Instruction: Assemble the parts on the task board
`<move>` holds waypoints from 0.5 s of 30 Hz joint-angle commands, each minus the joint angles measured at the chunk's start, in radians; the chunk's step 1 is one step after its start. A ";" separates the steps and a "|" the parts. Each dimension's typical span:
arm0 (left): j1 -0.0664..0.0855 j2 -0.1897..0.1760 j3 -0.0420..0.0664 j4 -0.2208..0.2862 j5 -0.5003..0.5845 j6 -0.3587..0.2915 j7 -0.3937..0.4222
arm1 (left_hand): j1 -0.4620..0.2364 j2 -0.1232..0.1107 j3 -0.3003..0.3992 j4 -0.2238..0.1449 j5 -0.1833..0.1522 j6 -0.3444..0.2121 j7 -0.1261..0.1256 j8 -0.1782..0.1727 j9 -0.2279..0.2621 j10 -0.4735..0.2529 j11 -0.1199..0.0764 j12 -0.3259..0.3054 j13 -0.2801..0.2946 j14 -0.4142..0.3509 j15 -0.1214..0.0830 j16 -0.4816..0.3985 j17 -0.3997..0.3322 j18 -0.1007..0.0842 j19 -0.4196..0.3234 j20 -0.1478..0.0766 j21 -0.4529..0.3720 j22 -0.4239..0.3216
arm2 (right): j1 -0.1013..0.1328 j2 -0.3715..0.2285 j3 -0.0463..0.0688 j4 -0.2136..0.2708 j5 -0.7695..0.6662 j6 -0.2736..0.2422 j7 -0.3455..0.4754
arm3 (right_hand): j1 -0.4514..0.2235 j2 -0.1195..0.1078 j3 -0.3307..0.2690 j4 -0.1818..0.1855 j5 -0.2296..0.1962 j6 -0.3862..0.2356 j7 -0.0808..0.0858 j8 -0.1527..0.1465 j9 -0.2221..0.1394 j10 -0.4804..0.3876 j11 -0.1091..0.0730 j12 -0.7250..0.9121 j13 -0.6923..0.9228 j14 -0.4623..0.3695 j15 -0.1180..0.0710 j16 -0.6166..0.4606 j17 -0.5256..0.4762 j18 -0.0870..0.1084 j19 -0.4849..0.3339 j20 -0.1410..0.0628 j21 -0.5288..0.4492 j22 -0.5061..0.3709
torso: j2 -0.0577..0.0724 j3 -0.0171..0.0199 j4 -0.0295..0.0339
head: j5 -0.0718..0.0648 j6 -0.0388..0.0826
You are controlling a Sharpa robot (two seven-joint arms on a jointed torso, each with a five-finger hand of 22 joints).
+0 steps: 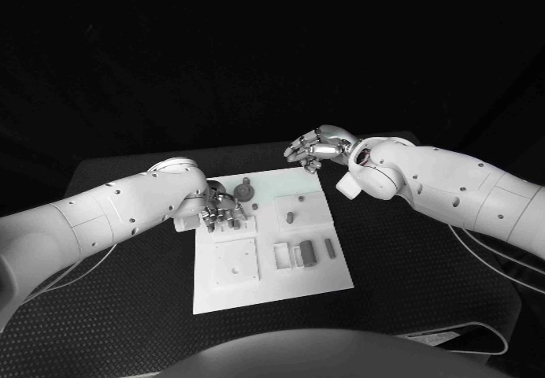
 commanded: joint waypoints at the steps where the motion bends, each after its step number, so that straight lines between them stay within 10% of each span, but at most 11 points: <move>1: 0.001 -0.007 0.001 0.011 0.012 0.008 0.014 | 0.009 -0.004 0.005 0.000 -0.005 0.009 -0.001 0.004 -0.002 0.001 0.001 0.004 0.001 -0.004 0.003 0.000 0.001 -0.015 -0.003 0.000 -0.002 0.020 | -0.001 0.000 0.000 0.001 -0.002 0.014 0.006 | -0.008 0.000 -0.001 0.003 0.004 0.000 0.008 -0.004 -0.002 -0.003 0.002 0.004 -0.002 -0.001 -0.009 -0.004 -0.002 0.021 0.006 -0.003 -0.003 0.014 | 0.000 -0.0001 0.0007 | -0.001 0.002; 9: 0.008 -0.038 0.017 0.046 0.012 0.001 0.029 | 0.016 -0.006 0.009 -0.005 -0.005 0.011 -0.002 0.002 -0.007 -0.001 0.000 0.003 0.000 -0.005 0.001 -0.001 0.001 -0.015 -0.003 -0.001 -0.002 0.020 | -0.002 -0.001 0.000 -0.001 -0.002 0.013 0.007 | -0.008 0.000 -0.001 0.003 0.004 0.000 0.008 -0.004 -0.002 -0.003 0.002 0.004 -0.002 -0.001 -0.009 -0.004 -0.002 0.021 0.006 -0.003 -0.003 0.014 | 0.000 -0.0005 0.0014 | -0.003 0.006; 15: 0.042 -0.061 0.036 0.064 0.013 -0.015 0.020 | 0.020 -0.011 0.009 -0.007 -0.005 0.008 -0.001 -0.001 -0.010 0.000 0.001 0.004 0.000 -0.004 0.000 0.000 0.000 -0.015 -0.002 -0.001 -0.001 0.020 | -0.002 -0.002 0.000 -0.002 -0.002 0.012 0.007 | -0.008 0.000 -0.001 0.003 0.004 0.000 0.008 -0.004 -0.002 -0.003 0.002 0.004 -0.002 -0.001 -0.009 -0.004 -0.002 0.021 0.006 -0.003 -0.003 0.014 | -0.001 -0.0003 0.0019 | -0.001 0.011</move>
